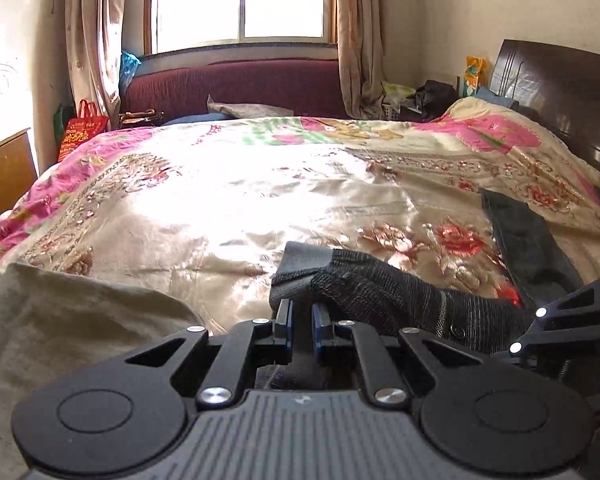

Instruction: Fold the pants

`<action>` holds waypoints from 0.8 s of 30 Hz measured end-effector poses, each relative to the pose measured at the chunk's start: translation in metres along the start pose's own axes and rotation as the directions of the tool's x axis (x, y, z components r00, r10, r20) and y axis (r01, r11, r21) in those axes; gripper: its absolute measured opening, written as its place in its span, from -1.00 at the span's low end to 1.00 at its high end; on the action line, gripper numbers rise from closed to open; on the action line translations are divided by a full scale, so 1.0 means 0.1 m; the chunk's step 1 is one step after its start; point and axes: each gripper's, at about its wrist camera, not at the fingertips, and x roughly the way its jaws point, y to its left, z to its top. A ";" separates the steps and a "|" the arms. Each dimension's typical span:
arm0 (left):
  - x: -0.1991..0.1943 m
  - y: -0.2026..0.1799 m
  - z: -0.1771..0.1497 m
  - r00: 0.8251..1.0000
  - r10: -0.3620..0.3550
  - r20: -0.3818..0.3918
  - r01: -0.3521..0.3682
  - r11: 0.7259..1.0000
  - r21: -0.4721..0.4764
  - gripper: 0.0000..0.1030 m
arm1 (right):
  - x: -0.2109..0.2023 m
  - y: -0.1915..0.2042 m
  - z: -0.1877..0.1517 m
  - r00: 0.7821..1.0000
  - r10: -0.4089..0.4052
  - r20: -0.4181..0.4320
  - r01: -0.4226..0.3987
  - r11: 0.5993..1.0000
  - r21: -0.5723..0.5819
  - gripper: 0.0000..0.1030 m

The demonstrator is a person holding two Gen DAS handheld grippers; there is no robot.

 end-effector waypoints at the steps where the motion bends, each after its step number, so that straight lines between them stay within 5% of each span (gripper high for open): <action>1: -0.05 0.05 -0.01 1.000 0.004 0.009 -0.004 1.000 -0.006 -0.51 | -0.08 0.01 0.00 1.000 0.020 0.014 -0.020 1.000 0.011 -0.74; 9: -0.13 0.22 -0.51 0.992 0.114 -0.052 -0.117 0.992 -0.045 -0.51 | 0.17 0.57 -0.52 0.997 0.022 -0.073 -0.032 0.990 -0.138 -0.72; 17: -0.27 -0.31 -0.51 0.991 0.088 0.097 -0.095 0.993 0.072 -0.49 | 0.14 0.52 -0.46 0.995 0.053 -0.082 -0.059 0.995 -0.082 -0.64; 19: -0.09 -0.43 -0.53 0.999 0.041 0.012 -0.042 0.993 0.106 -0.47 | -0.01 0.41 -0.45 0.995 0.068 -0.077 -0.073 0.996 -0.053 -0.60; 22: 0.23 -0.57 -0.77 0.989 0.064 -0.132 -0.037 0.979 0.199 -0.51 | -0.34 0.08 -0.53 0.995 0.066 -0.071 -0.062 0.996 0.062 -0.47; 24: 0.18 -0.65 -0.86 0.990 0.079 -0.116 -0.050 0.971 0.233 -0.54 | -0.58 -0.26 -0.58 0.998 0.042 -0.056 -0.033 0.987 0.155 -0.45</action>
